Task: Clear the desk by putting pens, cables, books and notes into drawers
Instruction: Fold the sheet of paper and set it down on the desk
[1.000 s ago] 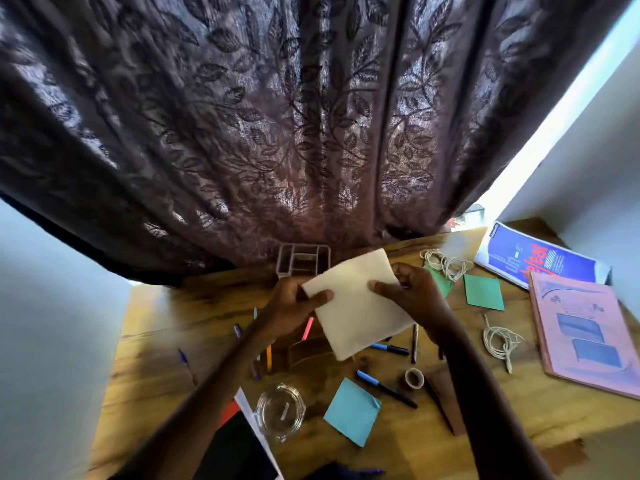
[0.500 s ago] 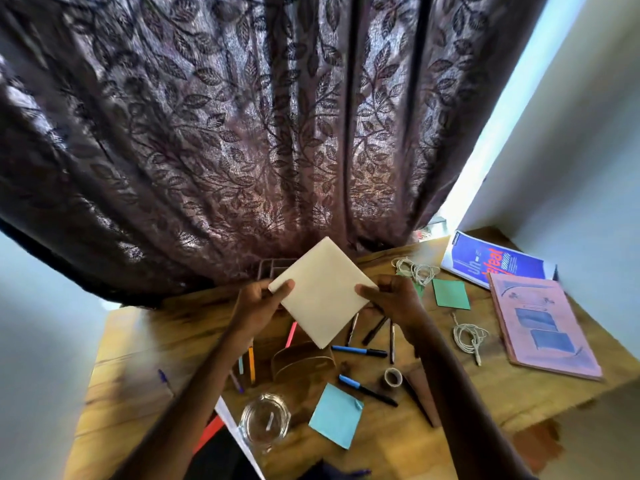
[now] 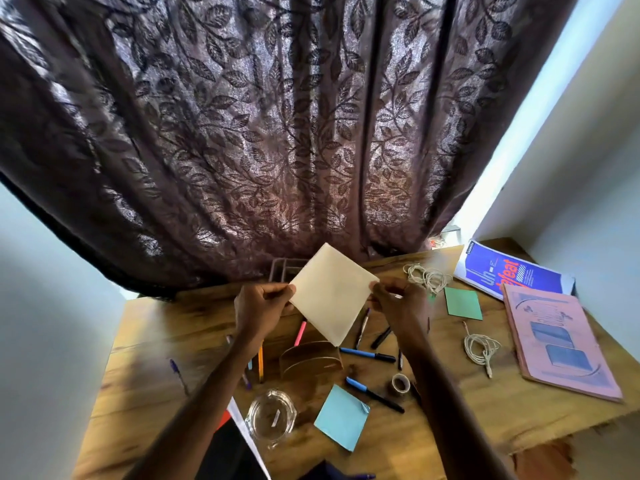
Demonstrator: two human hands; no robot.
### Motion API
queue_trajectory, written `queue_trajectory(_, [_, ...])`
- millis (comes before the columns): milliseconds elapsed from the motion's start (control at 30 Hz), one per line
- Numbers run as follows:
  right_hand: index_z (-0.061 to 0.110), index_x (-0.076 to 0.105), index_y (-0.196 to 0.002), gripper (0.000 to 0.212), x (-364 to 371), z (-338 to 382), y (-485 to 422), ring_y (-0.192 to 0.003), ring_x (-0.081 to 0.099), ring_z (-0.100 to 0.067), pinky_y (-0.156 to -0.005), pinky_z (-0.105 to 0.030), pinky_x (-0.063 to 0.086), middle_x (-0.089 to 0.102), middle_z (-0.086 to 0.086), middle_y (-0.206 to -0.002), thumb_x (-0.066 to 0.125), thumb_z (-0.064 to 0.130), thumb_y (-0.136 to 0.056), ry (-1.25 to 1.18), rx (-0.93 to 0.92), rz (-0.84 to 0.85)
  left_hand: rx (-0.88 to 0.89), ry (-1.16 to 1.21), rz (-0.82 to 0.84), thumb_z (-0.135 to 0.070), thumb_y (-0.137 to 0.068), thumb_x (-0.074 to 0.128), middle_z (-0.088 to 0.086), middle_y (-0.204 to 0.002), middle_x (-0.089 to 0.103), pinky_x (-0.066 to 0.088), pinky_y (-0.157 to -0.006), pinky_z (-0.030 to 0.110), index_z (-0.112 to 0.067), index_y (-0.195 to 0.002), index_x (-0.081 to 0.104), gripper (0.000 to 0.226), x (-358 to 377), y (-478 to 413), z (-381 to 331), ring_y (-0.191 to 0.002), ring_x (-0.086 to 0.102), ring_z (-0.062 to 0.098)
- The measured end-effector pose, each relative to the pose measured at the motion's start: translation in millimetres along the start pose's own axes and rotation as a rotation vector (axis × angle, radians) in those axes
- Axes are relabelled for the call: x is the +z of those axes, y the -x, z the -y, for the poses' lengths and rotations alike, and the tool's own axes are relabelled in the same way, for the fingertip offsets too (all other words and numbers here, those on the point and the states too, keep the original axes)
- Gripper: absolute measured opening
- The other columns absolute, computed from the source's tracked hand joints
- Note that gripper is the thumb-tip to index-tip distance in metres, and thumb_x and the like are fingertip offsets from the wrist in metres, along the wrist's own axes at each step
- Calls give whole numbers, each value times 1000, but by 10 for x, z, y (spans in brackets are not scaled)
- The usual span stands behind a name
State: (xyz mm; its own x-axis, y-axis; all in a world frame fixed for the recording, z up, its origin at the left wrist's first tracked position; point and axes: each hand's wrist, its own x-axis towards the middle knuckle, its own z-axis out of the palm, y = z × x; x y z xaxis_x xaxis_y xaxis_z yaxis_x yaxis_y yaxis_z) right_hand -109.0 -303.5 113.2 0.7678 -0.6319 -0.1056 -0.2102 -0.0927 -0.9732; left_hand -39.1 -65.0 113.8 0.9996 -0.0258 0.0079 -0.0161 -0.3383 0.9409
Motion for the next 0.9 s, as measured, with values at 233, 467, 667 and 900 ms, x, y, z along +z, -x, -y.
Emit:
queue_trajectory(233, [24, 81, -88, 13, 377, 239, 463, -66, 68, 7, -57, -16, 52, 76, 14, -73, 71, 19, -84, 310, -400, -40, 147, -128, -49, -26, -87, 79, -8, -77, 78, 47, -57, 3, -15, -96, 83, 14, 60, 200, -216, -59, 71, -4])
queue_trajectory(467, [29, 79, -101, 15, 655, 235, 719, -77, 71, 1, -65, -25, 61, 78, 15, -97, 69, 27, -89, 406, -512, 87, 160, -132, -41, -24, -86, 79, -5, -85, 79, 41, -57, -3, -17, -95, 83, 12, 128, 330, -272, -60, 56, -28])
queue_trajectory(667, [27, 79, -105, 17, 692, 241, 788, -82, 71, 2, -59, -5, 51, 77, 13, -106, 70, 34, -91, 456, -526, 80, 44, 18, 15, -27, -86, 80, -7, -91, 79, 47, -54, 3, -16, -104, 81, 21, 57, 339, -165, -71, 69, -14])
queue_trajectory(900, [22, 78, -108, 18, 697, 211, 817, -88, 72, -5, -61, -4, 47, 76, 4, -113, 72, 26, -92, 514, -537, 73, -147, 390, 232, -24, -90, 75, 0, -102, 80, 62, -73, 26, -11, -114, 77, 27, 0, 284, -60, -93, 77, 16])
